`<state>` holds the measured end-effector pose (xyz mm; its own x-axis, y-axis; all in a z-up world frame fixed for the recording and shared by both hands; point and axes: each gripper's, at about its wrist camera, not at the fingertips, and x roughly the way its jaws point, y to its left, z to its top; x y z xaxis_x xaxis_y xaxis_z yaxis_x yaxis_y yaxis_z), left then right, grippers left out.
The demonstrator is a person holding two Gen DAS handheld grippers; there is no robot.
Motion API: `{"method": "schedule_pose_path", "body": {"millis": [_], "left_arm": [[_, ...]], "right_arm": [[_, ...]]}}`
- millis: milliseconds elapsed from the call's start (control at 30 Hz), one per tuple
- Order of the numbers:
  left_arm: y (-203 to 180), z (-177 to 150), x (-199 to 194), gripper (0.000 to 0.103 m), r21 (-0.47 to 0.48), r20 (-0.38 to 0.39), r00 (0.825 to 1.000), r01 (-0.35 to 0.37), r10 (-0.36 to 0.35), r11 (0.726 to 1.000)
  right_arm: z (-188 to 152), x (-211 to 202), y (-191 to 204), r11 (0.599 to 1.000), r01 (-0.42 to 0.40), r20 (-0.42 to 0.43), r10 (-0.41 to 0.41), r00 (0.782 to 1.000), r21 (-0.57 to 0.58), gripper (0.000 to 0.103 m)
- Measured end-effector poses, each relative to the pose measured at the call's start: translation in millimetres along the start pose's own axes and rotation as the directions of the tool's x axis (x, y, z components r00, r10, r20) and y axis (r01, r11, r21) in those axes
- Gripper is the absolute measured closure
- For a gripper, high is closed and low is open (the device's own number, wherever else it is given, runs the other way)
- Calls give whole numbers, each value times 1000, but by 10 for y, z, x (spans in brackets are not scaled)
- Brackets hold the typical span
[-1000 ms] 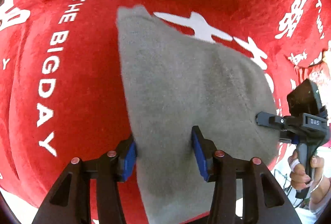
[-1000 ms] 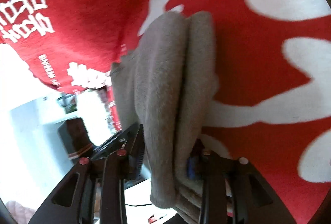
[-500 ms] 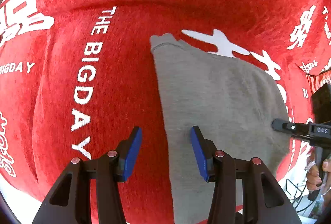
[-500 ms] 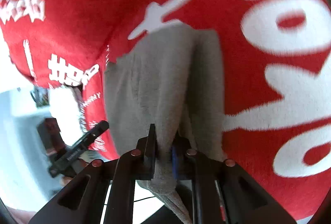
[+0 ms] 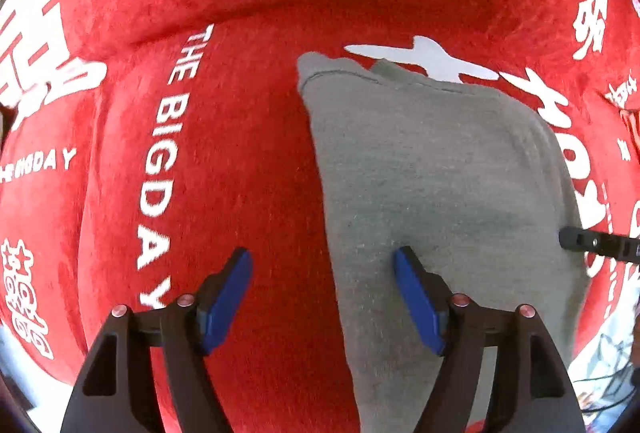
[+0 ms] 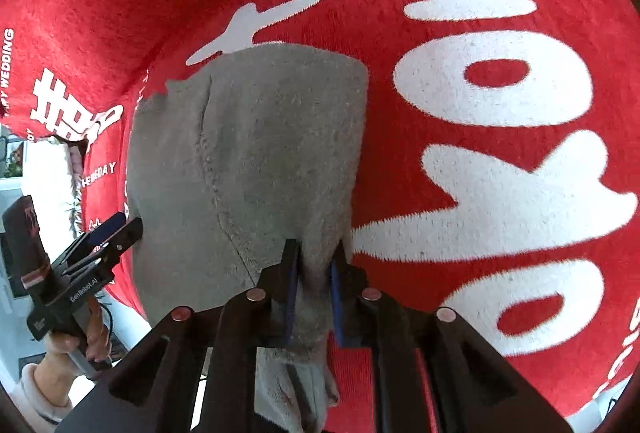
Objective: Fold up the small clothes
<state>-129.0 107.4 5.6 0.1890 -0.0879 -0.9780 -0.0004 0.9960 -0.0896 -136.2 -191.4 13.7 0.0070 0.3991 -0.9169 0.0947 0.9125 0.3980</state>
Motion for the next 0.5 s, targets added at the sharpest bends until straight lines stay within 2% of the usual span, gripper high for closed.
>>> {"method": "schedule_pose_path", "body": {"millis": [133, 233, 333, 500], "left_arm": [[26, -44, -75, 28, -19, -27, 999, -19, 19, 1000], [-5, -103, -129, 28, -19, -45, 998, -37, 36, 999], [-27, -178, -174, 28, -19, -72, 996, -45, 43, 999], [-61, -249, -210, 28, -15, -103, 993, -59, 57, 998]], "right_arm": [[-124, -194, 67, 999, -11, 40, 10, 999, 44, 88], [-252, -316, 189, 999, -36, 66, 35, 997, 18, 88], [-372, -210, 412, 998, -30, 12, 30, 999, -48, 88], [-403, 98, 437, 1000, -2, -53, 0, 999, -30, 91]]}}
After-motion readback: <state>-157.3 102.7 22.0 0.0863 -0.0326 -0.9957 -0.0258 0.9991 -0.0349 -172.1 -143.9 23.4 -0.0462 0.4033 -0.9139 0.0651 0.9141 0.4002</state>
